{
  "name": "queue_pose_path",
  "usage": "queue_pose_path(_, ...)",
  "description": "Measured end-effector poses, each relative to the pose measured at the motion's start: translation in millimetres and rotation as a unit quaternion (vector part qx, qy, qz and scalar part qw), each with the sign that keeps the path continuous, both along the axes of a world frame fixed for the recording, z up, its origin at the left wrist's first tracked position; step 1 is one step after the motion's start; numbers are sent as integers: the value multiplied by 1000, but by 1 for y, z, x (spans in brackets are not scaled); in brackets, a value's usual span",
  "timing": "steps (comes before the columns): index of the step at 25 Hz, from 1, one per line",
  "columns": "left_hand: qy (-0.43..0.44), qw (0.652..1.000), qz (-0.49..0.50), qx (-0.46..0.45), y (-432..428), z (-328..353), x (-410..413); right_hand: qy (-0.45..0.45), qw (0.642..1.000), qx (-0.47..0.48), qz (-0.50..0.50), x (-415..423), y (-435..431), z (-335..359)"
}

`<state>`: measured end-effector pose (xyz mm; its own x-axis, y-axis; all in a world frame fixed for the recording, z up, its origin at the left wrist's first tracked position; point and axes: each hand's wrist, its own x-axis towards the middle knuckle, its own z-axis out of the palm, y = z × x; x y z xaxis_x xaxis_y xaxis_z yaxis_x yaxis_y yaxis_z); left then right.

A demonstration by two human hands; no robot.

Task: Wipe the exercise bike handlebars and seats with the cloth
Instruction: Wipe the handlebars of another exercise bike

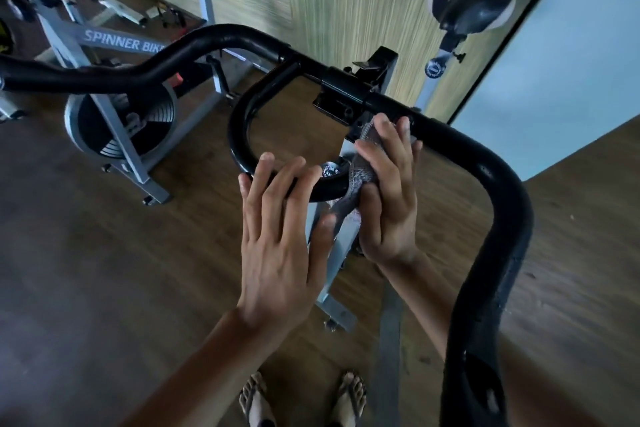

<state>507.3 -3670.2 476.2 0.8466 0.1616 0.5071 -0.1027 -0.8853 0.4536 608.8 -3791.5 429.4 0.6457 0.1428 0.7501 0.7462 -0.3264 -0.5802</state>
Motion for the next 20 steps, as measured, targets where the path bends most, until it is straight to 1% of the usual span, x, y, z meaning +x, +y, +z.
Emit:
queue_pose_path(4,-1,1000,11,0,-3,-3,0,29,999,28,22,8,0,3)
queue_pose_path(6,1,1000,12,4,-4,-3,0,22,999,35,27,-2,7,7)
queue_pose_path(8,6,1000,9,6,-3,-2,0,7,999,21,40,-8,8,11)
queue_pose_path(12,19,1000,2,16,0,-1,-3,56,996,69,2,-7,12,18)
queue_pose_path(15,7,1000,4,27,1,-1,-2,39,998,49,12,-7,12,16)
queue_pose_path(18,2,1000,8,29,1,-5,0,71,995,64,9,-5,11,16)
queue_pose_path(20,-2,1000,5,31,1,-6,0,43,998,46,9,-9,11,14)
